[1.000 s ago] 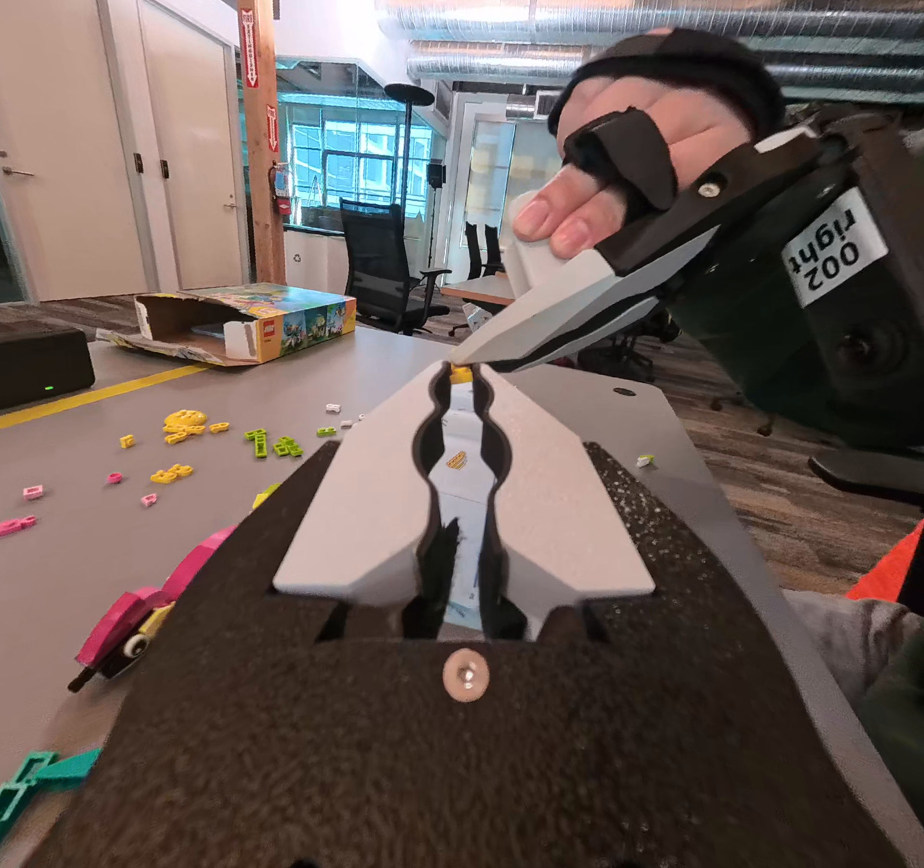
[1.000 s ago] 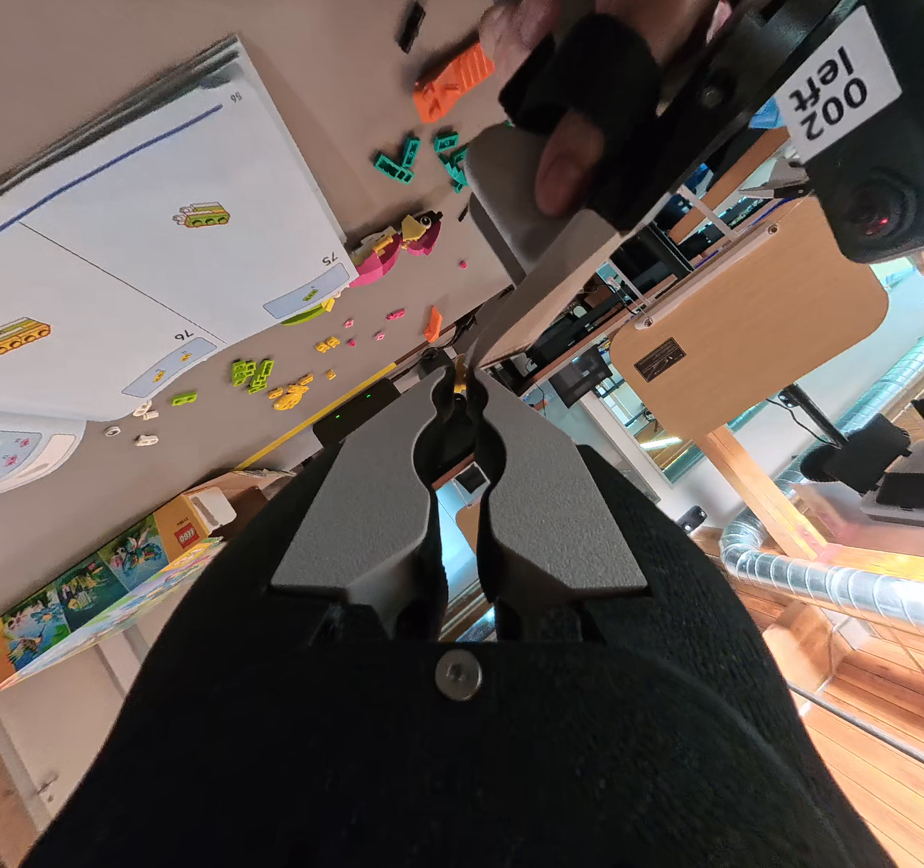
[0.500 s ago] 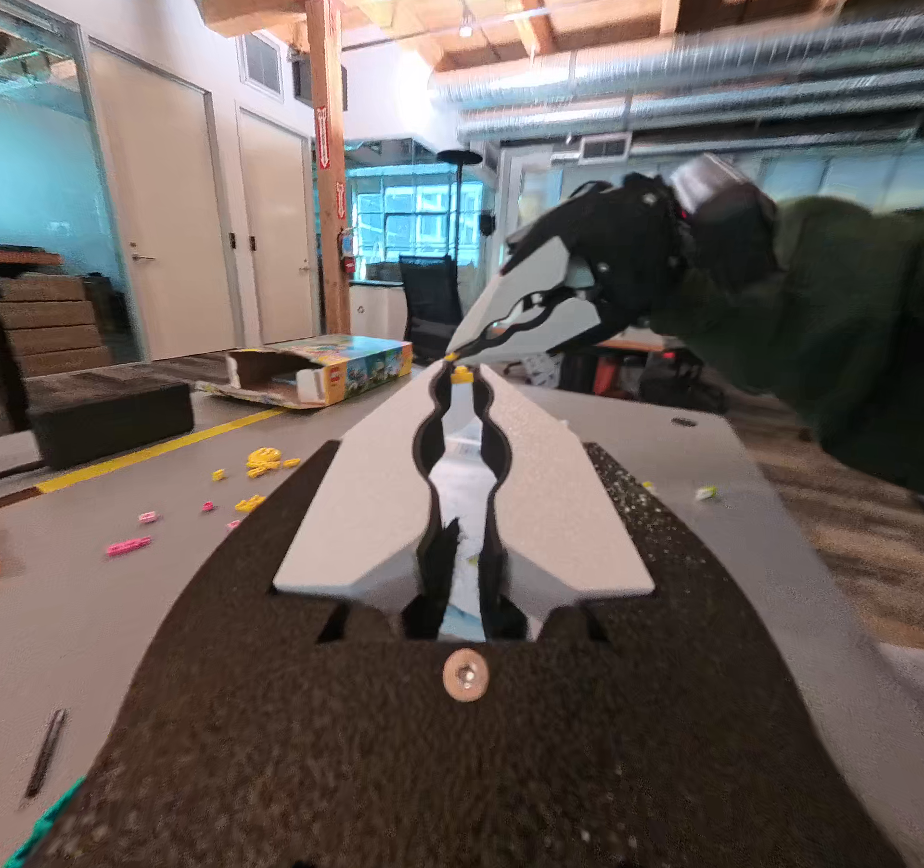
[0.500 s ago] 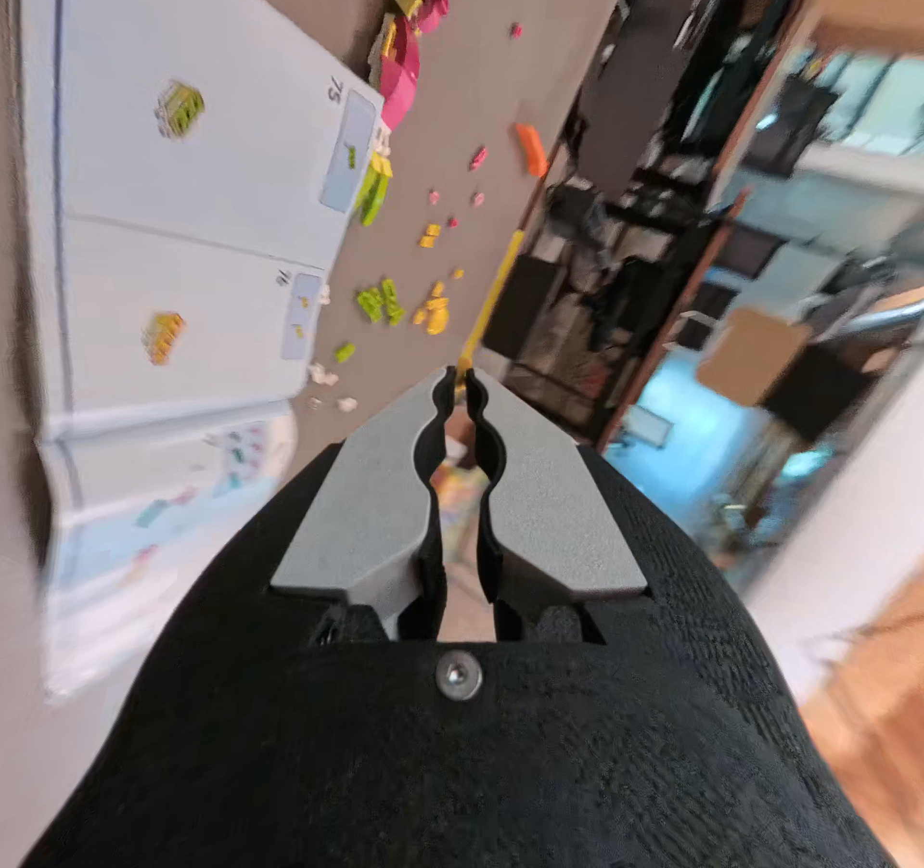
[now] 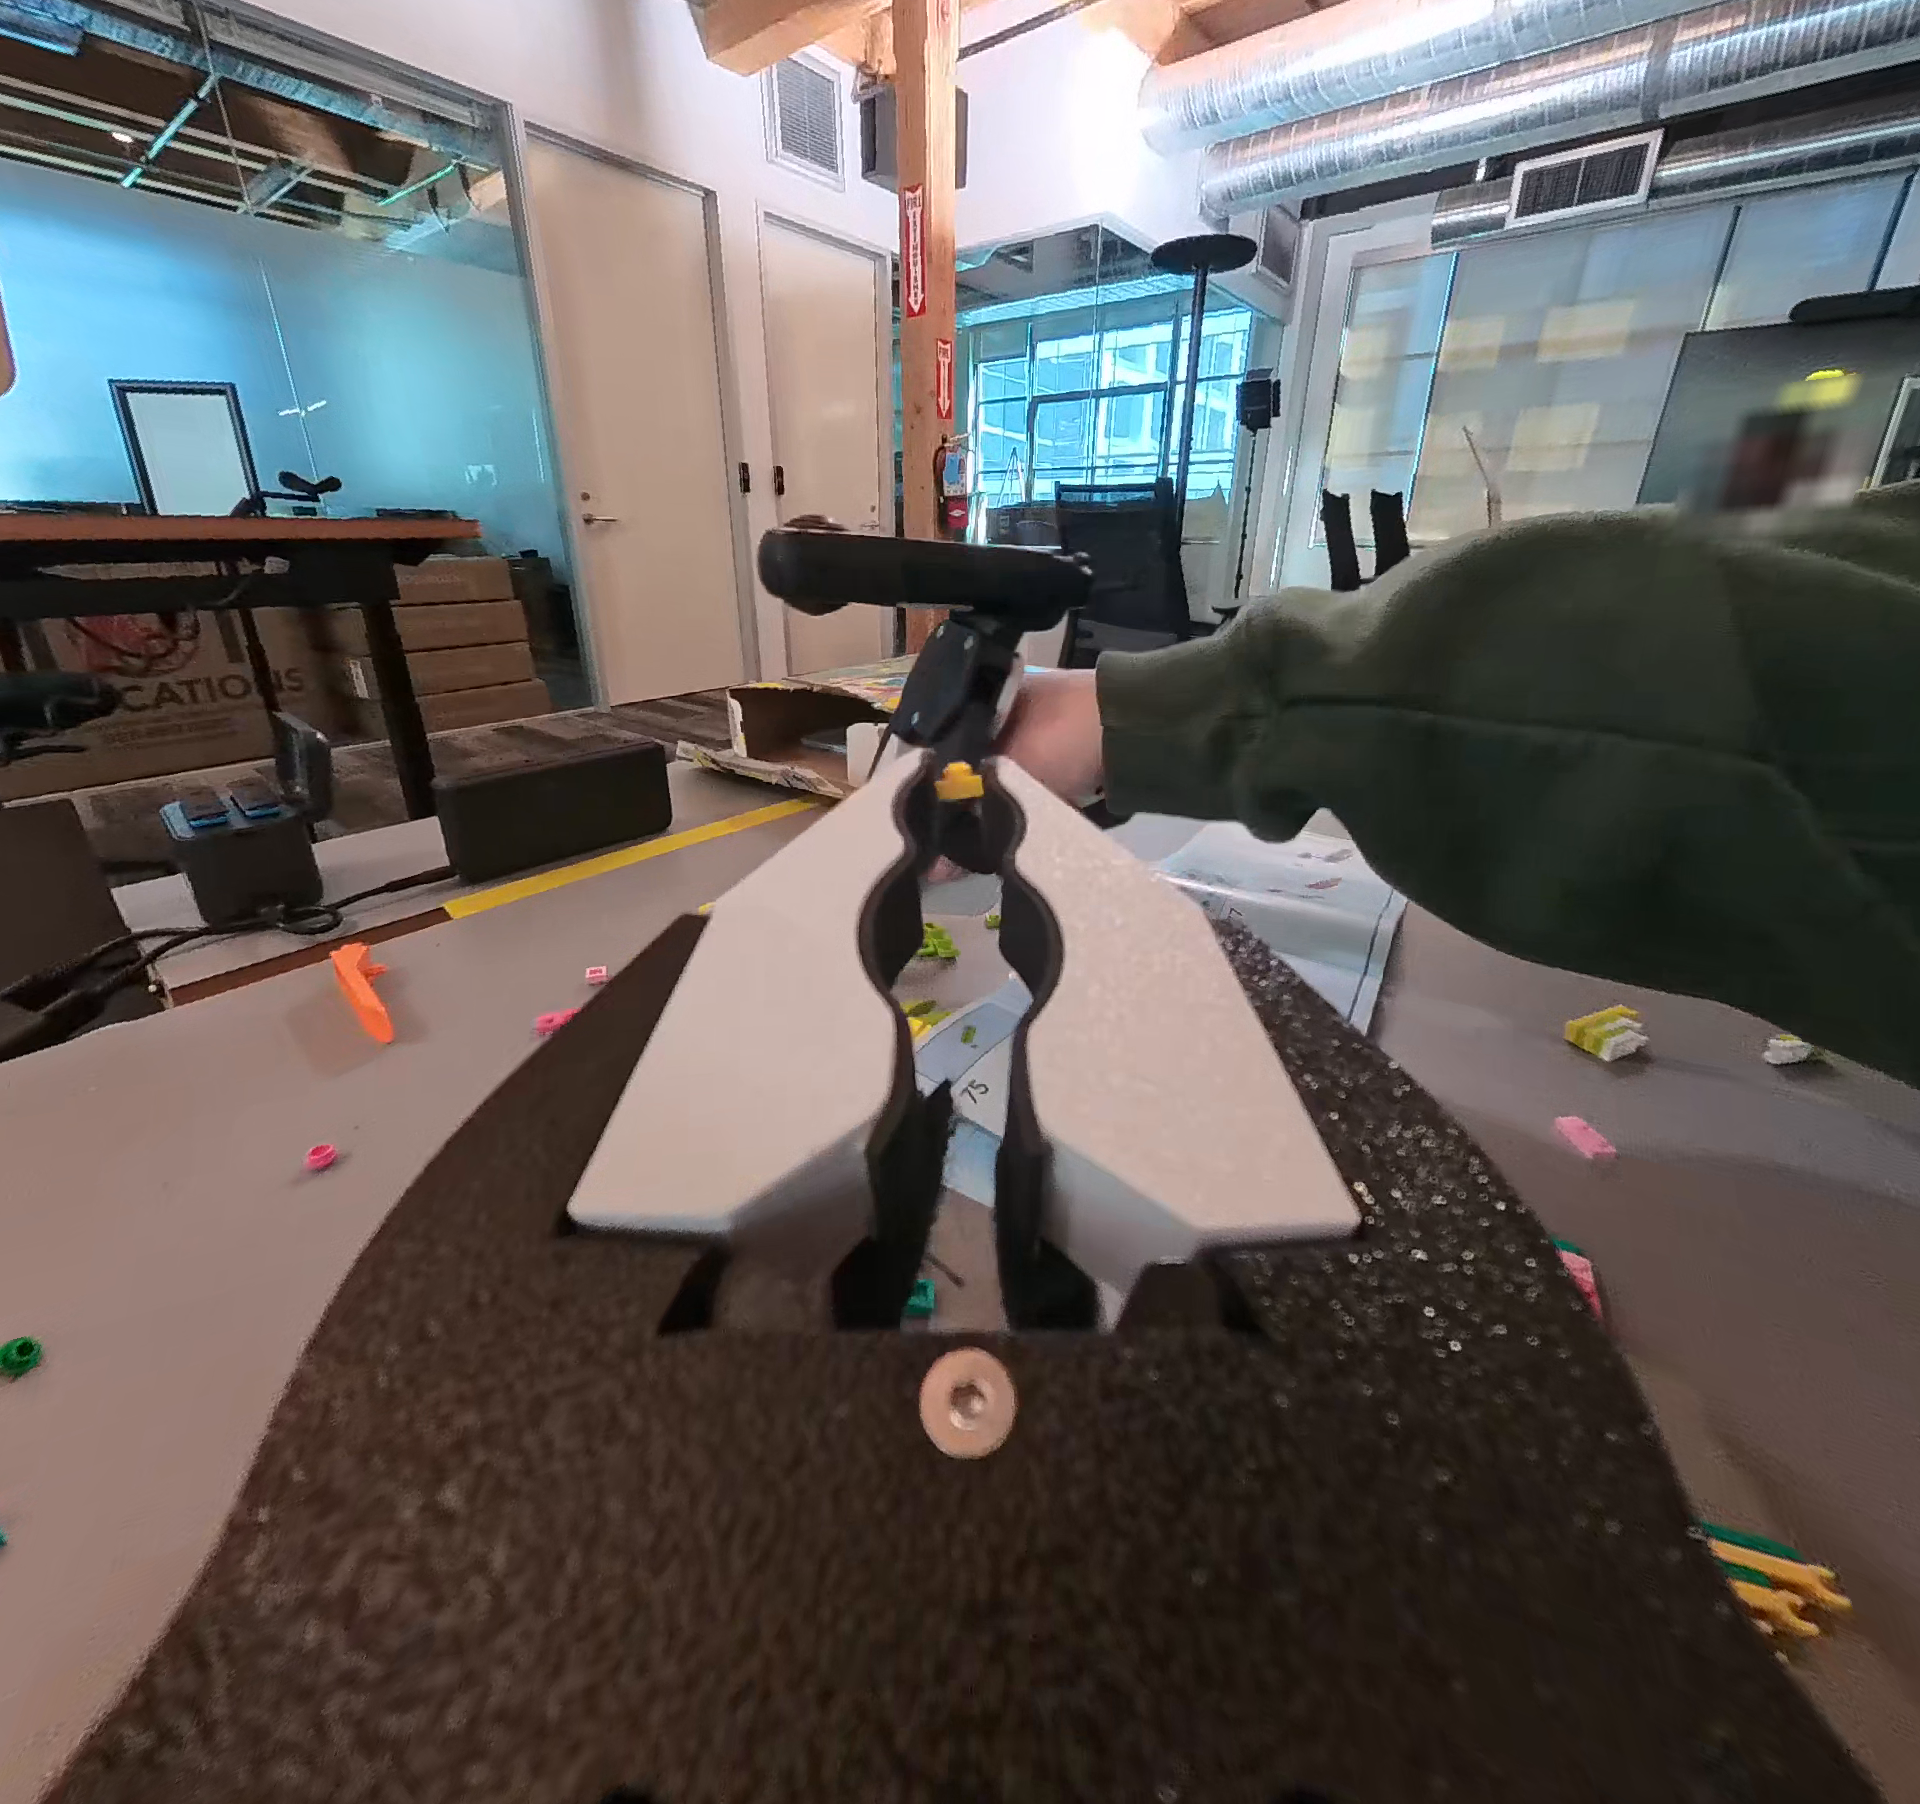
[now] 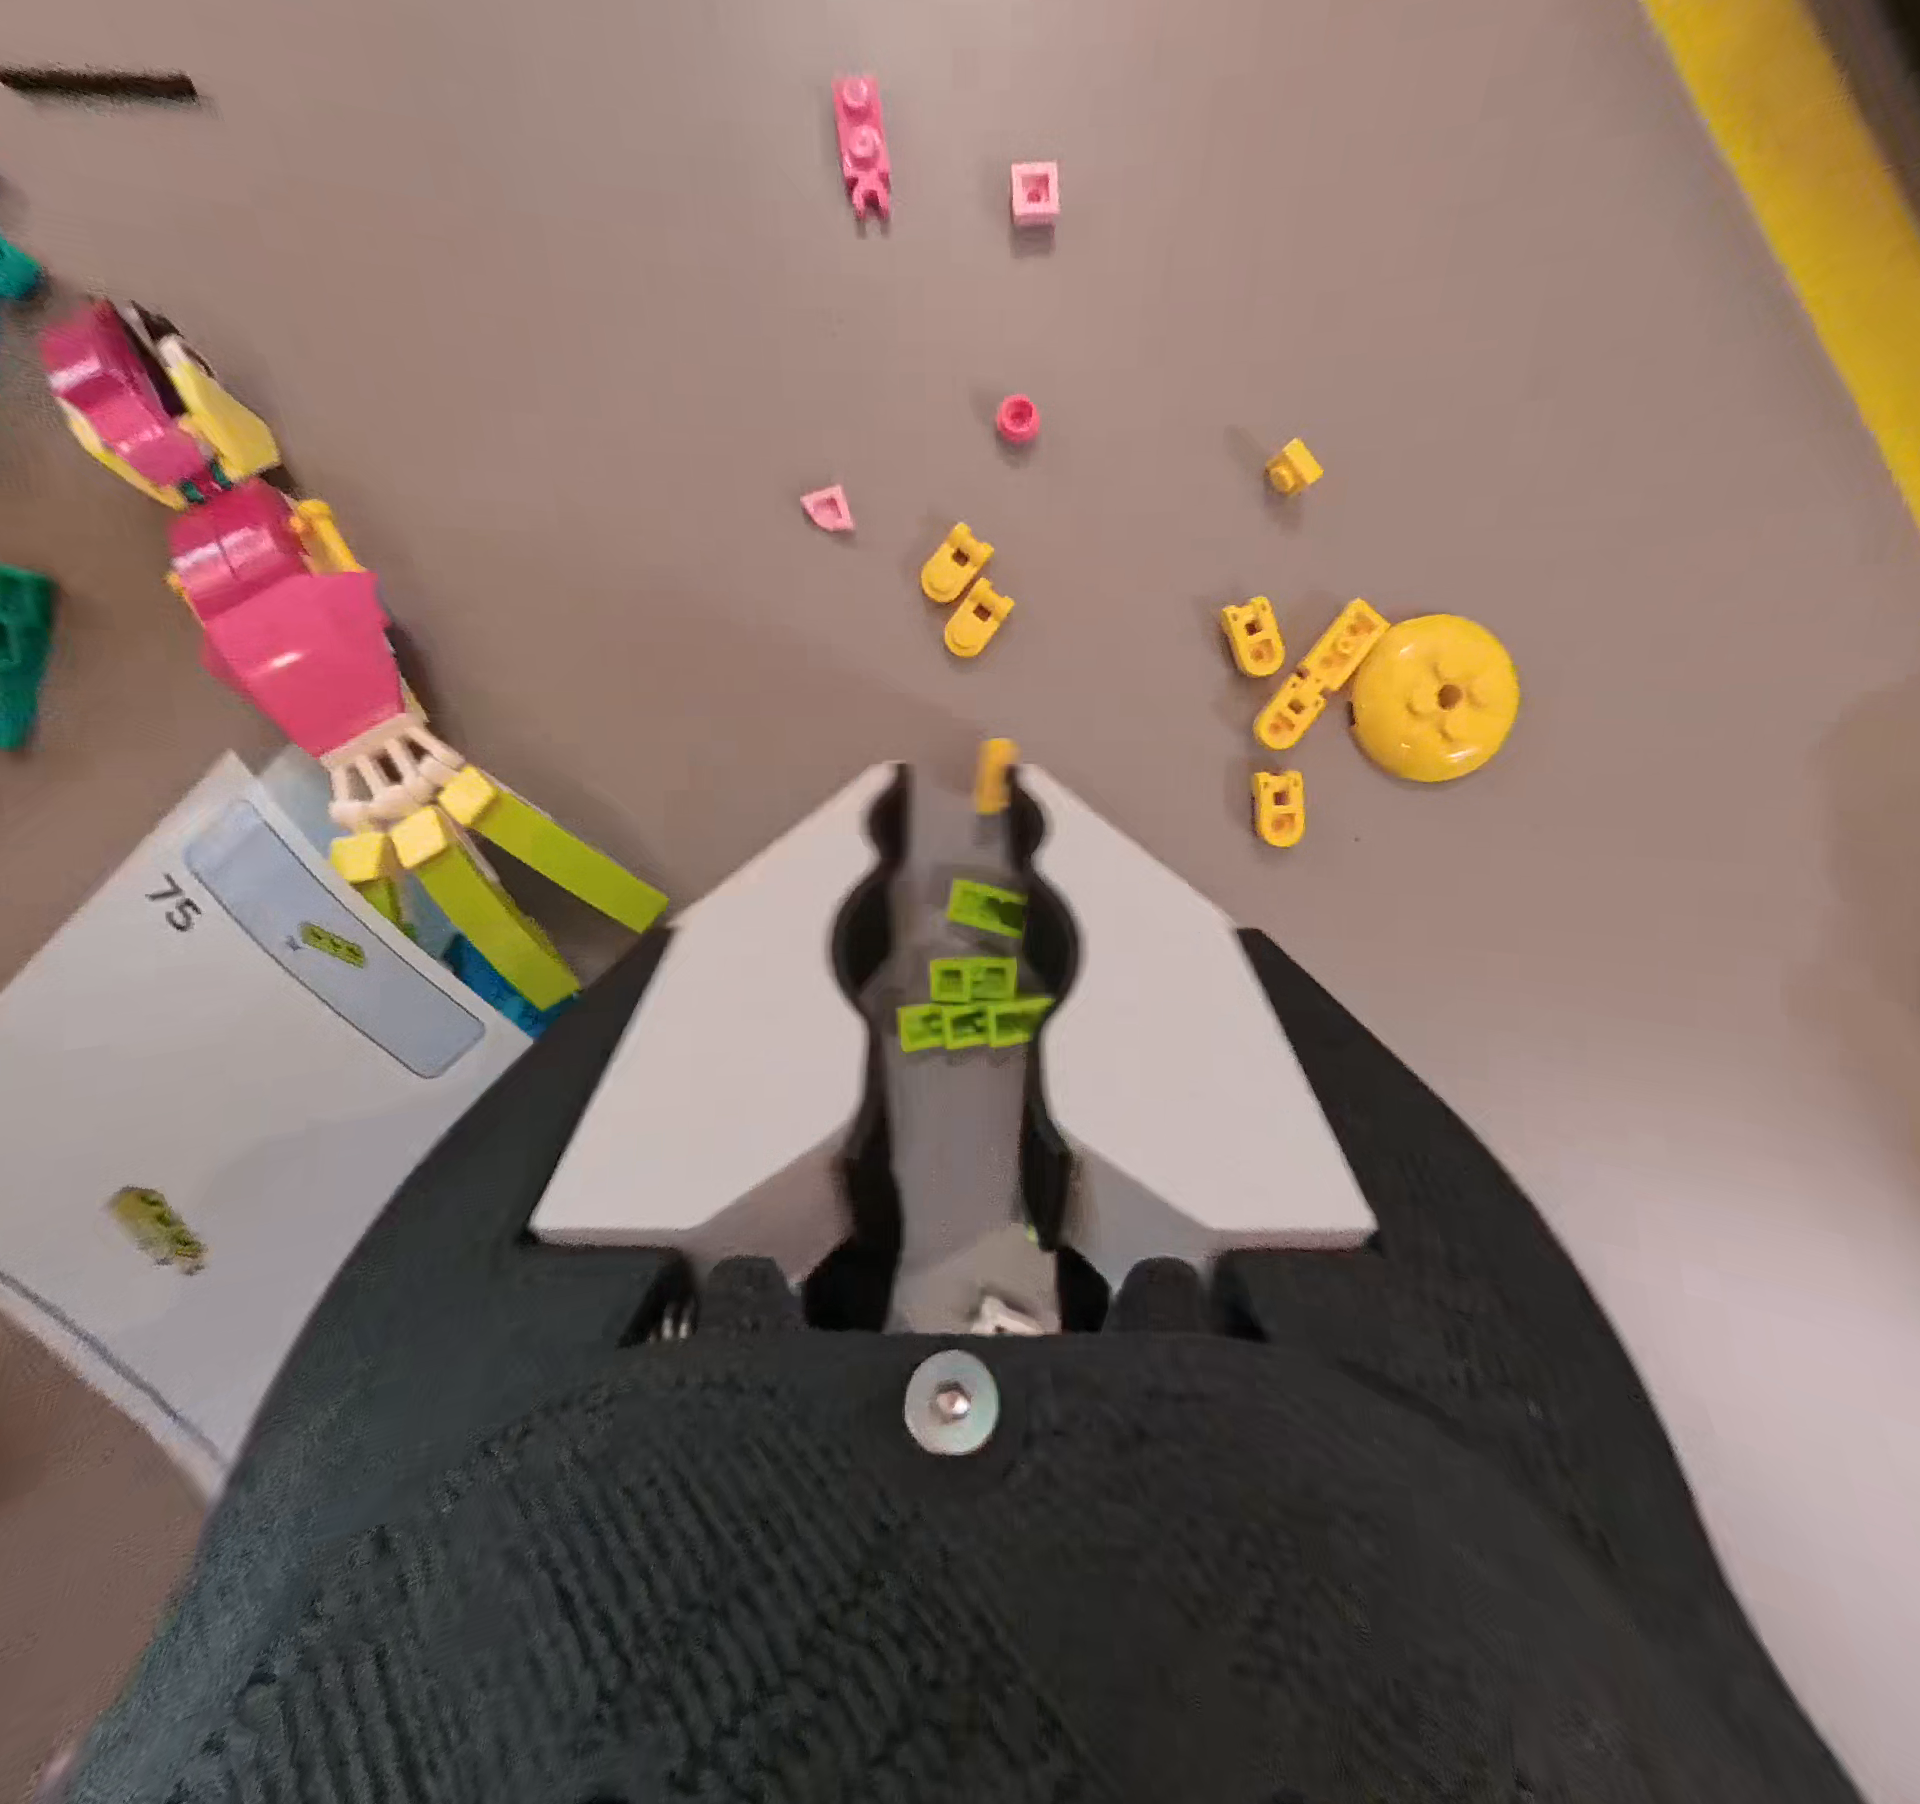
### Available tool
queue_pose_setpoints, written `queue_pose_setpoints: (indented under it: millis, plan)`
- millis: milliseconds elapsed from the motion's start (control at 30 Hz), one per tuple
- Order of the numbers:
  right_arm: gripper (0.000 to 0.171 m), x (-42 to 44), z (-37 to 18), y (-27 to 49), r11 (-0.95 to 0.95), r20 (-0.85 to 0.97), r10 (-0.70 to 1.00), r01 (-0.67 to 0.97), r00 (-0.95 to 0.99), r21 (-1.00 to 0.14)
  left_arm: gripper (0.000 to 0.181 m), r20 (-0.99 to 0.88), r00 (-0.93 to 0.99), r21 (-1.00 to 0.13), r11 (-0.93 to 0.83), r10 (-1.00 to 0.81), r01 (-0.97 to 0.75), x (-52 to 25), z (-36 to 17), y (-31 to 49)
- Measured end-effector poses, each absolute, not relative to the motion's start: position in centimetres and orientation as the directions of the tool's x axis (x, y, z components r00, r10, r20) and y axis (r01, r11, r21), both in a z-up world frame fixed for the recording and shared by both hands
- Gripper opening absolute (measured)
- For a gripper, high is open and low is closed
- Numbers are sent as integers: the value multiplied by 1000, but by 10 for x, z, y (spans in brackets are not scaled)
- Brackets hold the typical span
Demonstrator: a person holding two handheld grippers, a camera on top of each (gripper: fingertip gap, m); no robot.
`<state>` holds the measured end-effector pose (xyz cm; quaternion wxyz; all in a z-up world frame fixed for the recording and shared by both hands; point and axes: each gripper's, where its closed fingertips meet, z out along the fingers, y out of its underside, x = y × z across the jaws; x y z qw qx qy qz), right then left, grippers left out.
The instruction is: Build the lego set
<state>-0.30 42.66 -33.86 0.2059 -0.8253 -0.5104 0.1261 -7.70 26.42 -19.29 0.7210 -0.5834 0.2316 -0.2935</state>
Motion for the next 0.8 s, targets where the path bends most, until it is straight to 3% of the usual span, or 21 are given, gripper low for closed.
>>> queue_pose_setpoints:
  millis: [33, 300, 433, 600, 800]
  plan:
    - [30, -3, -339, 424, -415, -29, 891, 787, 453, -456, 5, 11, 721, -978, 143, -693, 151, -77, -194, 265]
    - [52, 1, -296, 417, -421, -71, 883, 719, 463, -553, 6, -84, 752, -982, 182, -653, 48, -74, -199, 266]
    - [49, -9, -264, 389, -351, -87, 915, 672, 394, -652, 6, -146, 766, -977, 214, -626, -11, -73, -200, 266]
    - [44, -57, -211, 291, -453, -454, 881, 504, 129, -735, 6, -289, 770, -949, 274, -569, -154, -67, -204, 264]
    - [38, -74, -207, 252, -405, -389, 909, 527, 146, -747, 5, -485, 727, -868, 370, -487, -331, -55, -207, 258]
